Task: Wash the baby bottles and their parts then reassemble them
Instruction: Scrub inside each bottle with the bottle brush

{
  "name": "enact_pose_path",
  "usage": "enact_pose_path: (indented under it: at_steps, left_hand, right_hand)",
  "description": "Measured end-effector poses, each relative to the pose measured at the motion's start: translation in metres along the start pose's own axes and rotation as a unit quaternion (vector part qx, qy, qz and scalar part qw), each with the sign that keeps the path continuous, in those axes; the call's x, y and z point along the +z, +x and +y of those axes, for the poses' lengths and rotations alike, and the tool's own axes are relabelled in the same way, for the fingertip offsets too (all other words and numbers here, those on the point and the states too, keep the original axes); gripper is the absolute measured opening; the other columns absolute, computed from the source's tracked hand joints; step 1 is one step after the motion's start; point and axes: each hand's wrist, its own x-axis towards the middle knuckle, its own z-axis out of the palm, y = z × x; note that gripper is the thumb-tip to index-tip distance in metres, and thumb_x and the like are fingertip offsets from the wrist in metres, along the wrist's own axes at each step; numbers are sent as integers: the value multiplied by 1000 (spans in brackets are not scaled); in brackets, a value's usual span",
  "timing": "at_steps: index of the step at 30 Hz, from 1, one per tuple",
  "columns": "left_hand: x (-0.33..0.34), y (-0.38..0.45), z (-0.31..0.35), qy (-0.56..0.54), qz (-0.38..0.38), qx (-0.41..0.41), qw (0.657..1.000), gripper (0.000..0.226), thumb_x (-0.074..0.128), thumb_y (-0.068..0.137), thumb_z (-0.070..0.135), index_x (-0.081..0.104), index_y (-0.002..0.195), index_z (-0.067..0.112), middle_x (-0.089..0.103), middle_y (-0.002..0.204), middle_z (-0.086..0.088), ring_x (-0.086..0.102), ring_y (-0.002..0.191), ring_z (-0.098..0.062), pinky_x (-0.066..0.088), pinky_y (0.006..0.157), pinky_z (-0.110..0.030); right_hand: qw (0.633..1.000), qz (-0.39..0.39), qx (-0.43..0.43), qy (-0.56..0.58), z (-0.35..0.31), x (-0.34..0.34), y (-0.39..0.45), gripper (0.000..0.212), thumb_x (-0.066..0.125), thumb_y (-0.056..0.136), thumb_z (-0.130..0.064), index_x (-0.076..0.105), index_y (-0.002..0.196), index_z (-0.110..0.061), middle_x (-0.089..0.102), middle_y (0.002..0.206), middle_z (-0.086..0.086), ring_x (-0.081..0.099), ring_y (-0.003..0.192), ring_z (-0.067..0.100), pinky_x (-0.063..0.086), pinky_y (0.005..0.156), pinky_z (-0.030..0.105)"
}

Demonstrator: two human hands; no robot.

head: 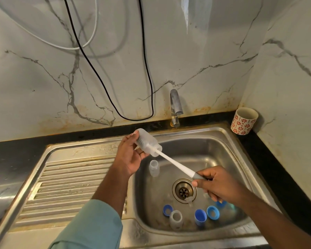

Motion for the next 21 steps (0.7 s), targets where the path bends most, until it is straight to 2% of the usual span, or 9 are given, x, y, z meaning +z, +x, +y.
enact_pose_path:
  at_steps: [4, 6, 8, 10, 12, 14, 16, 19, 21]
  left_hand:
    - [3, -2, 2, -18, 44, 43, 998, 28, 69, 89, 16, 51, 111, 15, 57, 125, -15, 61, 113, -40, 58, 78, -54]
    - [8, -1, 2, -22, 64, 75, 995, 32, 70, 89, 13, 49, 113, 13, 57, 125, -15, 61, 113, -39, 59, 77, -53]
    - [11, 1, 0, 10, 75, 104, 992, 25, 70, 89, 10, 51, 105, 16, 57, 123, -13, 59, 113, -36, 59, 74, -48]
    - [9, 4, 0, 41, 64, 109, 991, 22, 68, 90, 8, 51, 99, 19, 57, 118, -11, 57, 115, -37, 58, 76, -47]
    - [3, 8, -2, 50, 45, 87, 994, 22, 67, 90, 9, 51, 103, 16, 57, 117, -10, 57, 116, -38, 59, 76, -50]
    - [-3, 10, -6, 17, 8, 54, 998, 33, 69, 86, 15, 51, 113, 10, 56, 124, -15, 56, 118, -40, 61, 71, -49]
    - [-6, 10, -10, -57, -41, 45, 997, 57, 77, 77, 24, 50, 125, 7, 52, 135, -22, 54, 124, -41, 60, 73, -48]
    - [-1, 9, -12, -141, -65, 34, 987, 86, 94, 57, 30, 51, 129, 12, 58, 130, -19, 62, 118, -36, 59, 79, -49]
    - [4, 7, -14, -139, -43, 57, 988, 67, 85, 72, 24, 51, 128, 13, 60, 129, -18, 65, 112, -36, 59, 79, -51]
  right_hand:
    - [997, 78, -12, 19, 1, 21, -1, 7, 68, 90, -17, 73, 90, -23, 54, 57, 4, 43, 42, 9, 38, 39, 22]
    - [996, 90, -16, 0, -2, 37, 0, 10, 65, 92, -21, 73, 95, -18, 50, 59, 3, 40, 41, 4, 39, 41, 21]
    - [995, 75, -5, -59, -6, 44, 0, 18, 62, 94, -28, 71, 95, -13, 48, 57, -1, 39, 39, 2, 39, 41, 20]
    - [993, 40, 28, -112, -18, 34, -2, 20, 59, 95, -34, 70, 95, -17, 50, 57, -3, 41, 39, 3, 39, 40, 21]
    - [991, -16, 66, -117, -35, 7, -3, 18, 59, 95, -36, 69, 94, -21, 54, 57, 1, 43, 38, 9, 38, 39, 22]
    - [988, -92, 95, -74, -50, -26, -3, 21, 62, 92, -38, 72, 95, -20, 58, 59, 4, 44, 40, 13, 38, 39, 23]
    - [983, -143, 118, 0, -55, -48, -2, 26, 64, 86, -41, 75, 99, -22, 56, 61, 8, 41, 41, 14, 37, 38, 22]
    - [977, -122, 126, 123, -38, -40, -2, 30, 62, 84, -34, 75, 105, -17, 53, 61, 9, 39, 39, 12, 34, 34, 19]
    - [973, -77, 130, 177, -24, -15, -5, 29, 63, 84, -33, 75, 105, -16, 54, 63, 11, 38, 39, 13, 33, 33, 20]
